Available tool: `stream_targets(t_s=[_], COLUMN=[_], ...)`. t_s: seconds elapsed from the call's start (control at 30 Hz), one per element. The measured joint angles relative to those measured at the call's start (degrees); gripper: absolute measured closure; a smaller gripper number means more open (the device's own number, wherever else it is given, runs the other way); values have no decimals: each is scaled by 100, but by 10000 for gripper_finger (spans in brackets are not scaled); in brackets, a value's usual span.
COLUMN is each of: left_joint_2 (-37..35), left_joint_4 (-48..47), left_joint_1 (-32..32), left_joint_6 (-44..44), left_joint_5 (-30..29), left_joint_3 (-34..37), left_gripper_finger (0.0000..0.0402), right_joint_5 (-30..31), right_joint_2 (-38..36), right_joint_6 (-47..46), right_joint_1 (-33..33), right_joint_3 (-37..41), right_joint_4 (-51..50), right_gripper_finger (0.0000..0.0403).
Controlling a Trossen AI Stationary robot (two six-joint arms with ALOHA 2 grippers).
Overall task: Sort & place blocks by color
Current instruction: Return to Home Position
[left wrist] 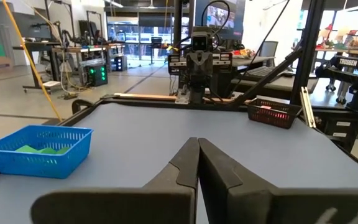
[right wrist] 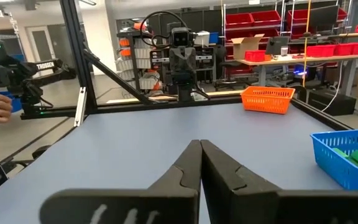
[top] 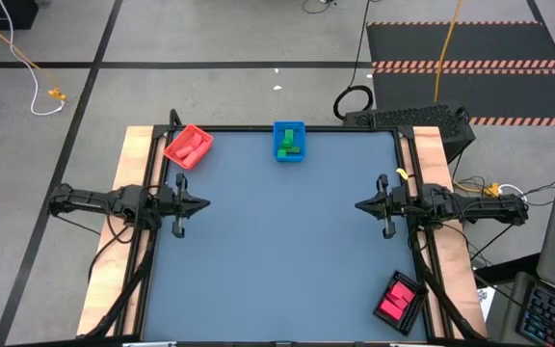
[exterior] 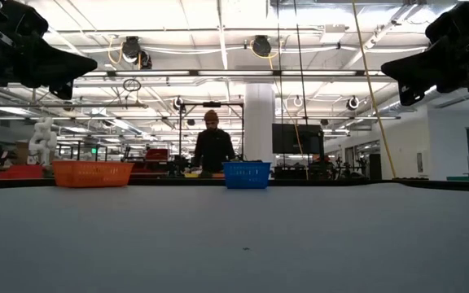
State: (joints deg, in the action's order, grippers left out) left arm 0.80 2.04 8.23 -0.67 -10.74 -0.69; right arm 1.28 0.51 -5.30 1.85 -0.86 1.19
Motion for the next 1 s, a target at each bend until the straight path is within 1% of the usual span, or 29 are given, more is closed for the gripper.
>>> stream_targets(t_s=[0.73,1.0], left_joint_2=[6,186], left_joint_4=[20,4], left_joint_1=[0,0], left_joint_6=[-26,-23], left_joint_5=[4,13], left_joint_3=[9,7], left_gripper_finger=[389,389], right_joint_5=[13,15], right_joint_2=[2,4], right_joint_6=[-2,-2], right_joint_1=[0,0], right_joint_3=[0,0], right_joint_4=[10,17], right_gripper_finger=[403,403])
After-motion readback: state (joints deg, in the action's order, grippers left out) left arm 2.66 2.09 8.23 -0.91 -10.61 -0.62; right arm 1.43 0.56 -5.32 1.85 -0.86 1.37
